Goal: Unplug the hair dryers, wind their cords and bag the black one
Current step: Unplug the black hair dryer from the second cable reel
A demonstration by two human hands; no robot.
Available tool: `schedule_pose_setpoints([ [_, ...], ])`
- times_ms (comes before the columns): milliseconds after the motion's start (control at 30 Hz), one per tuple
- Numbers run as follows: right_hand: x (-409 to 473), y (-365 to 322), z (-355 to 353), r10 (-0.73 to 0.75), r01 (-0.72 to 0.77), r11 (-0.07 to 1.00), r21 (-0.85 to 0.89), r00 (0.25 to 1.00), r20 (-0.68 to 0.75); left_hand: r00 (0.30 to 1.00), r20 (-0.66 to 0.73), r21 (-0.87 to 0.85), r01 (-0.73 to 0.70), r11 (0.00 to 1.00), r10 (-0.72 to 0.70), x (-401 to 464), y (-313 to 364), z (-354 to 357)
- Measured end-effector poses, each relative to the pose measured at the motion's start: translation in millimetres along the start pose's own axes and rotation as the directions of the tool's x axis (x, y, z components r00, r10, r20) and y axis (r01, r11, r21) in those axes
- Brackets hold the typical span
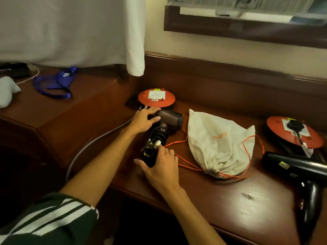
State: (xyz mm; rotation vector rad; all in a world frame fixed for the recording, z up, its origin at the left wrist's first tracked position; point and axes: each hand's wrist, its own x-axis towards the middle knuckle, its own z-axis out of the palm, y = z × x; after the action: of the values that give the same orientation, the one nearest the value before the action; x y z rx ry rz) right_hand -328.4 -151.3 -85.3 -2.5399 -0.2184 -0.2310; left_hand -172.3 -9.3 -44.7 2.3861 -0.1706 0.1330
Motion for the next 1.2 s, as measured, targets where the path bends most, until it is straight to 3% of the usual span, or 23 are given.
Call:
schedule_pose_setpoints([
  [100, 0, -1, -5, 0.002, -0.002, 1.0, 0.005, 0.999, 0.038, 1.0, 0.029, 0.029, 0.011, 1.0, -0.012, -1, 11, -7],
  [200, -5, 11, -31, 0.003, -0.016, 0.995, 0.101, 0.992, 0.129, 0.998, -0.055, 0.076, -0.017, 0.997, 0.021, -7, 34, -10],
  [267, -8, 30, -55, 0.033, -0.042, 0.977, 0.209, 0.998, 0.047, 0.992, -0.087, 0.073, -0.089, 0.993, 0.095, -15, 63, -7],
  [367, -13, 79, -97, 0.159, -0.096, 0.949, 0.3, 0.968, -0.192, 0.966, -0.016, 0.057, -0.256, 0.965, 0.257, -34, 122, 14],
  [433, -15, 119, -125, 0.26, -0.165, 0.942, 0.293, 0.909, -0.326, 0.937, 0.07, 0.029, -0.344, 0.939, 0.341, -48, 156, 33],
  [567, -40, 202, -188, 0.426, -0.43, 0.891, 0.145, 0.683, -0.594, 0.824, 0.31, -0.08, -0.474, 0.877, 0.474, -67, 222, 101],
  [667, -67, 240, -218, 0.594, -0.717, 0.697, 0.003, 0.576, -0.562, 0.772, 0.407, -0.084, -0.501, 0.862, 0.489, -71, 256, 154],
  [733, -82, 251, -224, 0.698, -0.767, 0.641, 0.017, 0.573, -0.43, 0.745, 0.457, -0.101, -0.498, 0.861, 0.485, -72, 273, 183],
  [833, -88, 260, -221, 0.741, -0.747, 0.654, 0.118, 0.603, -0.295, 0.727, 0.498, -0.116, -0.484, 0.867, 0.473, -72, 291, 213],
  [967, -87, 267, -222, 0.663, -0.626, 0.745, 0.231, 0.66, -0.354, 0.744, 0.423, -0.054, -0.549, 0.834, 0.518, -63, 302, 231],
  [1100, -90, 262, -232, 0.51, -0.447, 0.858, 0.251, 0.792, -0.335, 0.751, 0.365, 0.065, -0.61, 0.79, 0.55, -50, 307, 226],
  [1200, -79, 257, -231, 0.426, -0.377, 0.9, 0.22, 0.868, -0.256, 0.728, 0.419, -0.012, -0.593, 0.805, 0.543, -30, 308, 218],
])
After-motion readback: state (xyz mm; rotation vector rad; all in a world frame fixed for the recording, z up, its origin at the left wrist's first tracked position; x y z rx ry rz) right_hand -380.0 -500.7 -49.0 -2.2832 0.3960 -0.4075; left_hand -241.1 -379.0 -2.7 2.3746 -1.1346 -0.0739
